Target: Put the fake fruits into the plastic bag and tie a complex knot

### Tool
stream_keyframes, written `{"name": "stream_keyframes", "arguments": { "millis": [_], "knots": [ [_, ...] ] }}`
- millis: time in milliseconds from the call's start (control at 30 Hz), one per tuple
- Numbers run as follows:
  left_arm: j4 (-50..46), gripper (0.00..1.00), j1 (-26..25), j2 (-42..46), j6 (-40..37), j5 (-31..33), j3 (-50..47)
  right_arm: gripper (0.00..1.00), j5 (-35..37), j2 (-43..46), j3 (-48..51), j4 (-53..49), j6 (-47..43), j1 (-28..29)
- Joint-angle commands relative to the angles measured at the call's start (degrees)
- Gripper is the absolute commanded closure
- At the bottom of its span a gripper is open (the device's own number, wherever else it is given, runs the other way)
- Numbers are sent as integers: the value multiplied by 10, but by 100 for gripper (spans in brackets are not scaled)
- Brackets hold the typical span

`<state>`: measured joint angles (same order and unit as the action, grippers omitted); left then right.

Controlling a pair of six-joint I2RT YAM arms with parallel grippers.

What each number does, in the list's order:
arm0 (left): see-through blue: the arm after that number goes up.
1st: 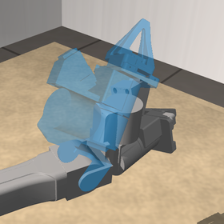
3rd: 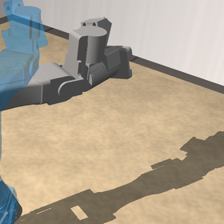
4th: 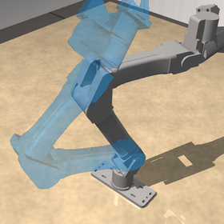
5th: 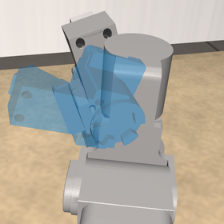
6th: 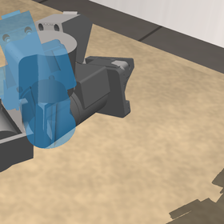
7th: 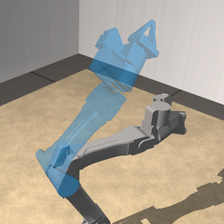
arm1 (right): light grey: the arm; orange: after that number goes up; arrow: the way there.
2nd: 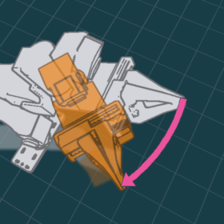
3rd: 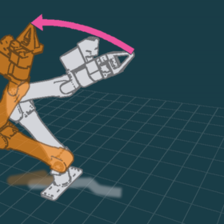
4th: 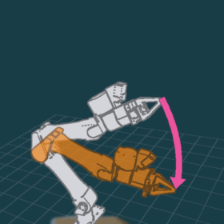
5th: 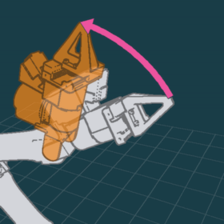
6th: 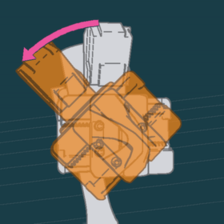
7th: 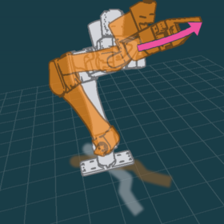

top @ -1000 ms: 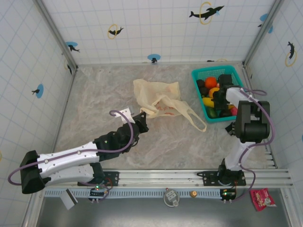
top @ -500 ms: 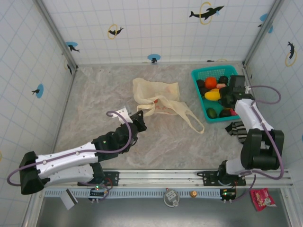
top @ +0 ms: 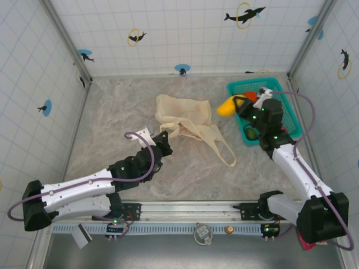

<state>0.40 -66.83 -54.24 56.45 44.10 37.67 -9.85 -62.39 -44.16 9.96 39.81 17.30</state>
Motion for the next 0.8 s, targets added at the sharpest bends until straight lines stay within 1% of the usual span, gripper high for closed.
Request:
{"name": "stream_keyframes", "arguments": {
  "millis": [0, 100, 167, 333, 433, 567, 633, 767],
  "knots": [
    [-11, 100, -4, 8, 3, 11, 22, 68, -24, 5, 17, 52, -118, 79],
    [-11, 100, -3, 8, 1, 8, 22, 68, 7, 0, 33, 78, -143, 147],
    [-12, 100, -3, 8, 1, 8, 22, 68, 47, -16, 35, 84, -161, 185],
    [-13, 100, -3, 10, 1, 1, 23, 68, 109, -58, 47, 146, -172, 226],
    [-13, 100, -3, 11, 1, -5, 26, 68, 151, -84, 48, 189, -195, 250],
    [-13, 100, -3, 13, 2, -20, 36, 69, 214, -123, 40, 248, -249, 290],
    [-11, 100, -4, 15, 0, -31, 43, 70, 259, -143, 33, 270, -285, 313],
    [-5, 100, -3, 22, -20, -62, 69, 73, 323, -178, 36, 321, -353, 355]
  ]
}}
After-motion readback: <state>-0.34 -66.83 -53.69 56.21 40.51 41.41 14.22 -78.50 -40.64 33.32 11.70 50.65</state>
